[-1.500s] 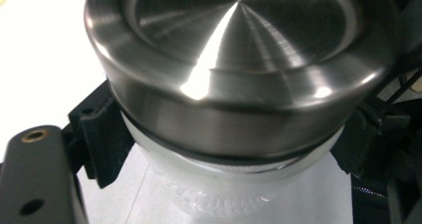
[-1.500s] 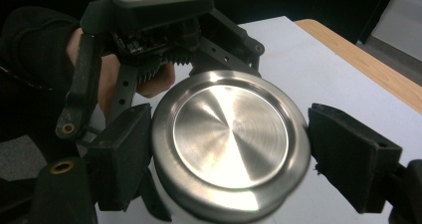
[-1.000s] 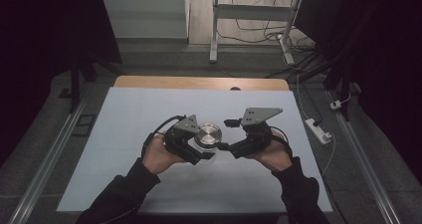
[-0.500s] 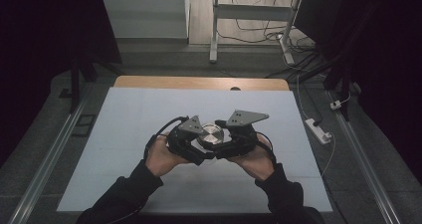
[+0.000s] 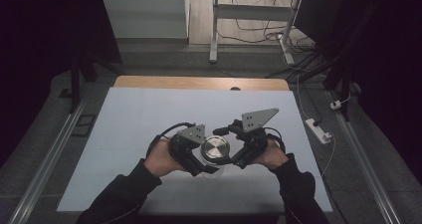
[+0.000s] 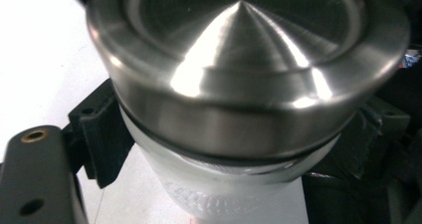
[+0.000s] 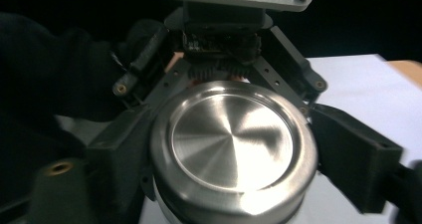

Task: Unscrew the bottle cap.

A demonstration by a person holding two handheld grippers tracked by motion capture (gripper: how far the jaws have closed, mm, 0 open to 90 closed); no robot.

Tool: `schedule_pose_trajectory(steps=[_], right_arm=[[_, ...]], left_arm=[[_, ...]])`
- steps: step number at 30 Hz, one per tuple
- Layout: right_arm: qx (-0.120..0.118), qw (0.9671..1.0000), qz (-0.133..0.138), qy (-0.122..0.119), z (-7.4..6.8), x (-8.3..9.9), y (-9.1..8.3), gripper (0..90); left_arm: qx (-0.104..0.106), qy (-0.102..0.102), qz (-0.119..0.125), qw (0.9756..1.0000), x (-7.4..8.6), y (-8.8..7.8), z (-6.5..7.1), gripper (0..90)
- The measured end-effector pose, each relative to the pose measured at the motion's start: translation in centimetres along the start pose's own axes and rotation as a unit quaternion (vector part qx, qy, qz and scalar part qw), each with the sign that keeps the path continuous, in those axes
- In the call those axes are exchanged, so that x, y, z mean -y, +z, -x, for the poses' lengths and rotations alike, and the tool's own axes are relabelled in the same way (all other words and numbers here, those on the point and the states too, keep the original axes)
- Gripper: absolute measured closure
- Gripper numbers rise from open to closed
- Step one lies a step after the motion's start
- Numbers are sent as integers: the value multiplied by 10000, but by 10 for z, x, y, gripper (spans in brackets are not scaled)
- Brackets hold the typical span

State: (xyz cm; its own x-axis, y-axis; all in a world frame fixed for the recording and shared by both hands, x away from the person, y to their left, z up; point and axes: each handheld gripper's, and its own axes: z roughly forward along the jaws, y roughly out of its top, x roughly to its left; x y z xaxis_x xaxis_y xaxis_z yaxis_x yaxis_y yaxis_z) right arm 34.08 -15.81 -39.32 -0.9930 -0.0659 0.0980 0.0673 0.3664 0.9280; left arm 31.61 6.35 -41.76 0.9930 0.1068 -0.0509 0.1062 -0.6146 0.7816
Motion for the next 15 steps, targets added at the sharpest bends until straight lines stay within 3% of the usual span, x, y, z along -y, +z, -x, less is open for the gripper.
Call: schedule_pose_trajectory(steps=[3, 5, 6, 7, 10, 12, 15], right_arm=[[204, 9996, 58, 181, 0, -4, -3, 19], [550, 9977, 43, 381, -3, -11, -8, 6], [818, 9952, 27, 528, -5, -15, -9, 5], [1077, 9921, -5, 639, -8, -18, -9, 6], [1975, 9772, -286, 728, -17, -21, 2, 10], [2460, 9646, -430, 849, -22, -22, 14, 13], [2815, 9536, -469, 957, -27, -23, 31, 39]], left_arm=[[-305, -176, -63, 9994, 1, -1, -3, 156], [-519, -371, -38, 9980, 4, -3, -7, 156], [-624, -456, -31, 9970, 5, -5, -9, 156], [-732, -554, -15, 9958, 6, -6, -10, 156], [-938, -718, 6, 9930, 8, -9, -13, 156], [-1091, -759, -47, 9911, 7, -9, -13, 156], [-1145, -785, -76, 9903, 7, -8, -12, 156]])
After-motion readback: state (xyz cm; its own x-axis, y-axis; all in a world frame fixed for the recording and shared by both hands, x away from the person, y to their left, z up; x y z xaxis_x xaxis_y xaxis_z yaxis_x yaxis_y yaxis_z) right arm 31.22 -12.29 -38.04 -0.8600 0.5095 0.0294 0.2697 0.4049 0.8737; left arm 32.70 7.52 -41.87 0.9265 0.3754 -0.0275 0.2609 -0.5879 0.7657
